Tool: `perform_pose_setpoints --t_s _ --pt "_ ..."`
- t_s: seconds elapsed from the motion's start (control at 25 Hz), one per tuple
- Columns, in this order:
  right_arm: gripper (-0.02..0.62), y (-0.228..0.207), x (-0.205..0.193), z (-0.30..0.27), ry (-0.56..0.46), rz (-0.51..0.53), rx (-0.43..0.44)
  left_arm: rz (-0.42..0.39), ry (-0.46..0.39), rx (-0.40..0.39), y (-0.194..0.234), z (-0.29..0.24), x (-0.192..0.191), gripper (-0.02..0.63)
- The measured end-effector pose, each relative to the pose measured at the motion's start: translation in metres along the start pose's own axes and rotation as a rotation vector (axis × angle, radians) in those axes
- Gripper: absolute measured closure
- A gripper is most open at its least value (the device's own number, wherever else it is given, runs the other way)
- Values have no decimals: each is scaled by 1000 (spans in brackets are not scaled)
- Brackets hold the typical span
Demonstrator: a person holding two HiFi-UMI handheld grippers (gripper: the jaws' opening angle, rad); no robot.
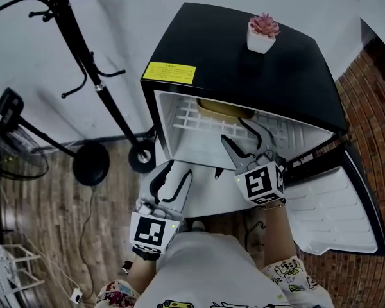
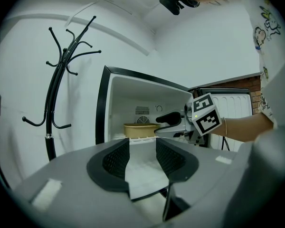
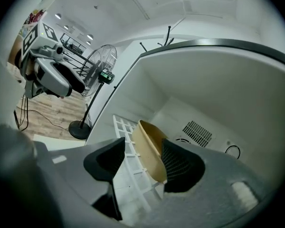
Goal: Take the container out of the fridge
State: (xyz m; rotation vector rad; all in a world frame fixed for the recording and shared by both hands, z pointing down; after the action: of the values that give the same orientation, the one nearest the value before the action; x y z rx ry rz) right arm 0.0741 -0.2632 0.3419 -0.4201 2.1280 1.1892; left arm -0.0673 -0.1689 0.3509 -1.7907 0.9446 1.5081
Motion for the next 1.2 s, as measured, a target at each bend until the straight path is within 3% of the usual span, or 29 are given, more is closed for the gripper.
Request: perform_pose_setpoints --t_s 0.6,1.0,1.2 --pt "359 -10 -12 -22 100 75 -3 5 2 1 1 5 -1 436" --pt "463 -15 -13 -28 157 186 -25 4 -7 5 4 9 -1 436" --pt "548 -17 -10 -25 161 222 -54 6 -11 8 5 10 -1 439"
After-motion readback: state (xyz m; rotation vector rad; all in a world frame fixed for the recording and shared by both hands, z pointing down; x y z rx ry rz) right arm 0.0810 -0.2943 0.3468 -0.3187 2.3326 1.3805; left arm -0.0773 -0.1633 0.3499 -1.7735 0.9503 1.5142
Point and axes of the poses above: the fingertips, and each gripper's own axes: z backward along the fingers, y to its left, x out of its top, the point moved 3 cm from there along z, backward along the fingers, and after that the axes turned 9 degrees about y, right-handed, at the moved point
